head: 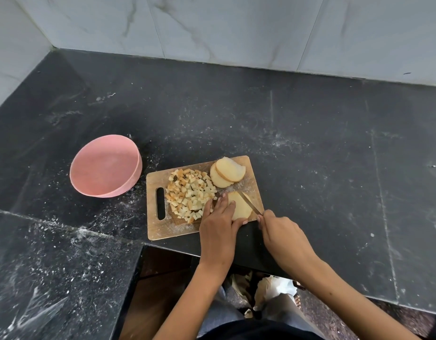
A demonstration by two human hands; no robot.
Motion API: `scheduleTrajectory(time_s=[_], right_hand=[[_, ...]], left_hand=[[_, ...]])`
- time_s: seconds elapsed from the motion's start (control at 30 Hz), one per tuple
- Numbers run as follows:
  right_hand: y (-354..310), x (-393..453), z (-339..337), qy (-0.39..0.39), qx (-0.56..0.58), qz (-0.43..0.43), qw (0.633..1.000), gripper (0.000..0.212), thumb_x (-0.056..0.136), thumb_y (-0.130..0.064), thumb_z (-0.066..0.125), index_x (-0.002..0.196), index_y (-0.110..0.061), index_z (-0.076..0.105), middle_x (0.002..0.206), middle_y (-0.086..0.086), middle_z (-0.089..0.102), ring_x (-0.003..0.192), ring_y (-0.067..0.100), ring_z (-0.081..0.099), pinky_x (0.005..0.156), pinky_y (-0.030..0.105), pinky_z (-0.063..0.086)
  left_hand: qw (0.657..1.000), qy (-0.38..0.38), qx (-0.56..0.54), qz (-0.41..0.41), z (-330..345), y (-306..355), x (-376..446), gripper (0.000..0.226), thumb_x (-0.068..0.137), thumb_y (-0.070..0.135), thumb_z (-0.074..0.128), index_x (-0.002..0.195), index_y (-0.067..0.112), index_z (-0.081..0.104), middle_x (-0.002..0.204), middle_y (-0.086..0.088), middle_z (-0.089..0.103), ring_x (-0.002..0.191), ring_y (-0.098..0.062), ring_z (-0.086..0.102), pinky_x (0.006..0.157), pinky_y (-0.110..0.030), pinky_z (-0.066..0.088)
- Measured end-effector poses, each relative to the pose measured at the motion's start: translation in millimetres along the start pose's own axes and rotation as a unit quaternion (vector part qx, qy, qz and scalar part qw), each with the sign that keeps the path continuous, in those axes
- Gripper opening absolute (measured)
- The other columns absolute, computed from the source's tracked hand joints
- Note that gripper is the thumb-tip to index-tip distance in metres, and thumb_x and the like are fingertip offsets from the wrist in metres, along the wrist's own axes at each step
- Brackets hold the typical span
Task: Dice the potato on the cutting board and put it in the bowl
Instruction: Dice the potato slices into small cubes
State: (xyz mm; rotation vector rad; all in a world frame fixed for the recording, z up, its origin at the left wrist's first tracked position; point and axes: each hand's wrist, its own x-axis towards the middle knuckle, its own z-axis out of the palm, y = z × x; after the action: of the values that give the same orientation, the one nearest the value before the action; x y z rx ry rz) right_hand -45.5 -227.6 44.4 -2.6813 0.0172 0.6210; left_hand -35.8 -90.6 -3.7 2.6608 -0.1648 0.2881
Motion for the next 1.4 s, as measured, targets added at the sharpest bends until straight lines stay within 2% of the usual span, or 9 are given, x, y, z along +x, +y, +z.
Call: scheduleTrajectory(time_s=[0.17, 0.3, 0.43, 0.53, 0.77, 0.87, 1.0, 1.23, 1.4], right_hand=[[-10, 8, 3, -0.019, -0.009, 0.018, 1.0, 0.034, 0.104, -0.031, 0.022, 0.107, -0.008, 0.047, 0.091, 0.012, 0.059, 0.086, 0.032, 0.061, 0.065, 0.035, 0.04], [-13, 24, 4, -0.039, 0.002, 0.02, 0.999, 0.036, 0.104, -0.031, 0.025, 0.108, -0.007, 0.05, 0.1, 0.015, 0.06, 0.09, 0.034, 0.061, 0.074, 0.04, 0.048], [-10, 25, 2, -0.051, -0.011, 0.026, 0.998, 0.034, 0.104, -0.029, 0.024, 0.117, -0.007, 0.046, 0.103, 0.017, 0.058, 0.096, 0.037, 0.059, 0.074, 0.039, 0.044], [-5, 13, 5, -0.057, -0.03, 0.033, 0.997, 0.031, 0.104, -0.028, 0.024, 0.119, -0.01, 0.044, 0.1, 0.013, 0.059, 0.094, 0.034, 0.061, 0.074, 0.039, 0.047], [18, -24, 10, -0.067, -0.035, 0.047, 0.996, 0.027, 0.104, -0.037, 0.018, 0.093, -0.016, 0.032, 0.07, -0.003, 0.038, 0.073, 0.023, 0.048, 0.066, 0.033, 0.039], [22, -32, 6, -0.065, -0.02, 0.045, 0.997, 0.03, 0.104, -0.038, 0.019, 0.089, -0.016, 0.032, 0.068, -0.002, 0.04, 0.066, 0.023, 0.046, 0.064, 0.032, 0.038], [18, -32, -4, -0.011, 0.03, 0.027, 0.999, 0.029, 0.103, -0.034, 0.026, 0.083, -0.015, 0.034, 0.065, 0.001, 0.045, 0.062, 0.024, 0.046, 0.061, 0.034, 0.034], [-4, -3, -5, 0.003, 0.028, -0.016, 0.999, 0.029, 0.103, -0.033, 0.024, 0.097, -0.01, 0.04, 0.073, 0.007, 0.051, 0.069, 0.033, 0.054, 0.061, 0.038, 0.042], [-11, 0, -2, 0.012, -0.006, -0.009, 1.0, 0.036, 0.104, -0.033, 0.023, 0.103, -0.009, 0.049, 0.072, 0.002, 0.044, 0.069, 0.026, 0.047, 0.061, 0.032, 0.034]], left_hand=[[1.0, -0.015, -0.012, -0.001, 6, -6, 0, 0.04, 0.066, 0.022, 0.087, 0.1, 0.006, 0.074, 0.115, -0.013, 0.069, 0.109, -0.024, 0.066, 0.103, -0.046, 0.035], [1.0, -0.02, -0.023, 0.004, 8, -10, 2, 0.04, 0.068, 0.022, 0.086, 0.102, 0.006, 0.073, 0.117, -0.015, 0.068, 0.11, -0.024, 0.065, 0.104, -0.046, 0.031], [1.0, -0.023, -0.005, 0.01, 9, -8, 1, 0.037, 0.073, 0.024, 0.083, 0.103, 0.006, 0.073, 0.118, -0.015, 0.067, 0.11, -0.023, 0.065, 0.106, -0.047, 0.031], [1.0, -0.021, 0.011, 0.01, 10, -6, 1, 0.039, 0.071, 0.026, 0.084, 0.103, 0.007, 0.073, 0.116, -0.014, 0.068, 0.109, -0.022, 0.066, 0.105, -0.046, 0.031], [0.999, -0.014, 0.03, 0.022, 12, -9, 0, 0.041, 0.069, 0.027, 0.085, 0.103, 0.007, 0.074, 0.116, -0.014, 0.068, 0.108, -0.022, 0.067, 0.104, -0.047, 0.034], [0.998, -0.007, 0.045, 0.037, 11, -10, -2, 0.04, 0.072, 0.029, 0.084, 0.104, 0.008, 0.073, 0.117, -0.013, 0.068, 0.11, -0.022, 0.066, 0.11, -0.04, 0.033], [0.994, -0.002, 0.099, 0.049, 8, -11, -6, 0.033, 0.081, 0.03, 0.077, 0.108, 0.011, 0.073, 0.125, -0.015, 0.064, 0.122, -0.03, 0.057, 0.107, -0.044, 0.024], [0.993, -0.004, 0.11, 0.039, 5, -11, -5, 0.028, 0.077, 0.034, 0.079, 0.097, 0.014, 0.077, 0.116, -0.014, 0.069, 0.124, -0.031, 0.056, 0.105, -0.049, 0.025], [0.994, 0.007, 0.104, 0.043, 3, -15, -6, 0.026, 0.078, 0.037, 0.077, 0.092, 0.016, 0.077, 0.112, -0.011, 0.071, 0.122, -0.029, 0.058, 0.109, -0.05, 0.021]])
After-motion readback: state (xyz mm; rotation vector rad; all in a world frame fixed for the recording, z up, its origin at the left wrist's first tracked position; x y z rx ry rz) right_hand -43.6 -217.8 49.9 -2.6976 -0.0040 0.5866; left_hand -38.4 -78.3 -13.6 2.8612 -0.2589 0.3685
